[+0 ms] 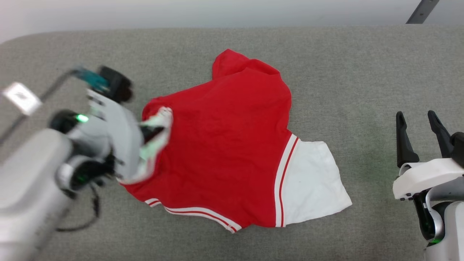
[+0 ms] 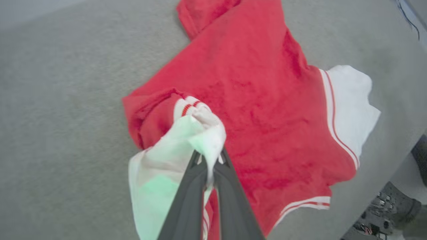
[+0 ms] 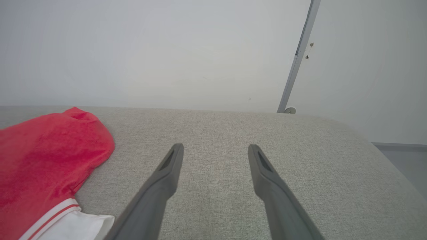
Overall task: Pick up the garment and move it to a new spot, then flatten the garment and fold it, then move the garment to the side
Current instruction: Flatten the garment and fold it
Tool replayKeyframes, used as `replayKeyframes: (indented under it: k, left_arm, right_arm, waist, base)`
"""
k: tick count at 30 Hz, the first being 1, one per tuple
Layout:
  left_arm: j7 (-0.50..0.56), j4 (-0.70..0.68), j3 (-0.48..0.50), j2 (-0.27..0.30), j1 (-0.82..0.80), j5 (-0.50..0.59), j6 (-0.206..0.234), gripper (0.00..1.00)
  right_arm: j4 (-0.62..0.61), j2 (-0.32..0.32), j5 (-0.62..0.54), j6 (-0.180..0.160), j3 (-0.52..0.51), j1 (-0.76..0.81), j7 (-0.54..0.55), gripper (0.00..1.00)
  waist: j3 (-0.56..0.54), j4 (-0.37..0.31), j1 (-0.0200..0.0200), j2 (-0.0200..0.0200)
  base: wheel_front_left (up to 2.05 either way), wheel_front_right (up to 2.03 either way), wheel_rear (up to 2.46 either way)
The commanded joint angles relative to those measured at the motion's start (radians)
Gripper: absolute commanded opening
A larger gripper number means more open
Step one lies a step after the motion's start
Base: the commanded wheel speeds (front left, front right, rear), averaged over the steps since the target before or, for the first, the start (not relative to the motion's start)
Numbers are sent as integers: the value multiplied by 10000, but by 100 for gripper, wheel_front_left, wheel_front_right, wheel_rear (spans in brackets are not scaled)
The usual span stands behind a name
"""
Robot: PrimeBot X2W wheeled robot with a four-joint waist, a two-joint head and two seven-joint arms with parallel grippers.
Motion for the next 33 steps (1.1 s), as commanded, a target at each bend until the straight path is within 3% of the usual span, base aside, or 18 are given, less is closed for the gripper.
replayKeyframes:
  k: [1,6,7,9,10,12,13,20,33]
  left_arm:
    - [156,-376,-145,-186,225,-97,92,0]
    - [702,-1359,-722,-528,717,-182,328,0]
    - [768,-1409,-822,-542,786,-137,357,12]
    - [757,-1418,-975,-612,955,-64,389,20]
    - [728,-1374,-1076,-622,1012,71,391,30]
    - [667,-1271,-1241,-695,1196,122,361,95]
    - [638,-1231,-1303,-706,1231,199,324,100]
    - [587,-1353,-1265,-444,1146,185,251,100]
    - [518,-2026,-795,618,711,716,642,100]
  right_arm:
    - [32,22,-17,-16,40,74,-46,100]
    - [125,66,32,-16,82,132,-93,100]
    - [146,73,51,-16,94,130,-93,100]
    - [187,90,68,-16,121,121,-110,100]
    - [211,99,72,-16,137,115,-123,100]
    - [262,119,72,-16,150,124,-153,100]
    - [288,128,77,-16,146,138,-158,100]
    - [423,166,78,-16,96,243,-225,100]
    - [479,219,96,-16,123,157,-305,100]
  waist:
    - [-40,-67,0,-1]
    - [-111,-196,0,-1]
    - [-120,-225,0,-1]
    - [-152,-282,0,-1]
    - [-169,-307,0,-1]
    - [-210,-340,0,-1]
    - [-231,-351,0,-1]
    - [-359,-307,0,-1]
    - [-350,-164,0,-1]
  base:
    - [0,0,0]
    - [0,0,0]
    - [0,0,0]
    - [0,0,0]
    - [0,0,0]
    - [0,0,0]
    - [0,0,0]
    - [0,0,0]
    - [0,0,0]
